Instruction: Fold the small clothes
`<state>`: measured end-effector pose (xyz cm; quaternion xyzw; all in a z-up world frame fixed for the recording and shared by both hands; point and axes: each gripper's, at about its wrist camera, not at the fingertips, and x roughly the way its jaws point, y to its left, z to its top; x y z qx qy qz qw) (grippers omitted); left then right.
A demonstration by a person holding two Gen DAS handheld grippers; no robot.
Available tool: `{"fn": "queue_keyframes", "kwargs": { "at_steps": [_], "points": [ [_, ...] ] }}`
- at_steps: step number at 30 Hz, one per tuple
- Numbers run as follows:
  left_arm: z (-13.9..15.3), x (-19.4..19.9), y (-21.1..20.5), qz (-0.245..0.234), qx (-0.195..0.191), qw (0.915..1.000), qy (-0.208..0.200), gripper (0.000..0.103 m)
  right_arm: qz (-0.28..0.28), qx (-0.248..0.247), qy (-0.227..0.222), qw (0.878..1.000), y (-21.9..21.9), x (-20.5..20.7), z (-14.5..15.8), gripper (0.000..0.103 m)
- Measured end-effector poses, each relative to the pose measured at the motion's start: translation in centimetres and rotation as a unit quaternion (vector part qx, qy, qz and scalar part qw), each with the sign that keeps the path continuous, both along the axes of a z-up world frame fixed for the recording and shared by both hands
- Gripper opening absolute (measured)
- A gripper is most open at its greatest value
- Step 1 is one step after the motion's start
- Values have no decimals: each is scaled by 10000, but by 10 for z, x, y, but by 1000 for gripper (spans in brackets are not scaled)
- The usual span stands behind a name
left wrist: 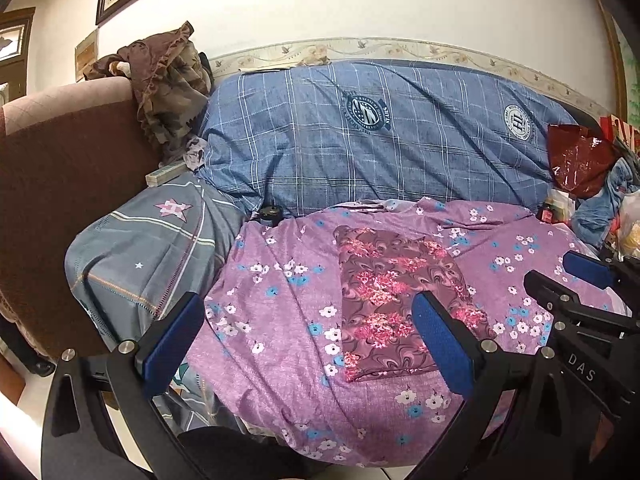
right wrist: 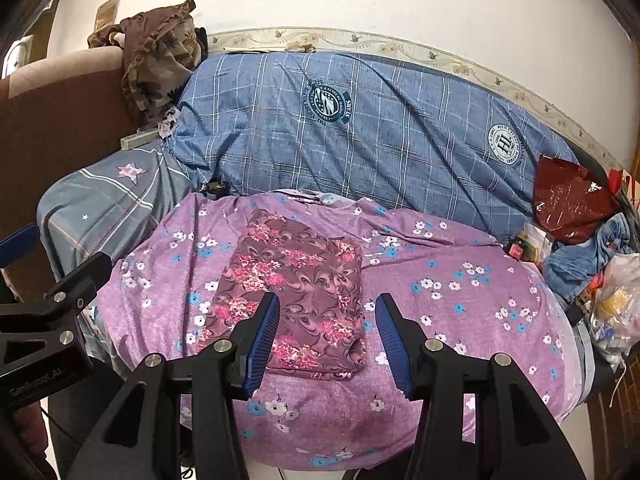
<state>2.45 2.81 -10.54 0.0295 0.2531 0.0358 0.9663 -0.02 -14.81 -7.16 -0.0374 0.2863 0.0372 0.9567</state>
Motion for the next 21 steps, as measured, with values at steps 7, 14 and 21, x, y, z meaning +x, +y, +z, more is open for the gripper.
{"fn": "queue_keyframes", "kwargs": {
  "at_steps": [7, 14, 21],
  "points": [
    [-2, 9, 7, -43, -166, 9998, 31, 103, -89, -121, 44, 9999, 4, 5, 0, 52],
    [-1, 17, 11, -33, -231, 9997, 10, 103, -178, -216, 8, 9996, 6, 6, 5, 52],
    [-1, 26, 11, -70, -152, 9999, -29, 103, -168, -244, 36, 9996, 9, 15, 5, 52]
  ]
}}
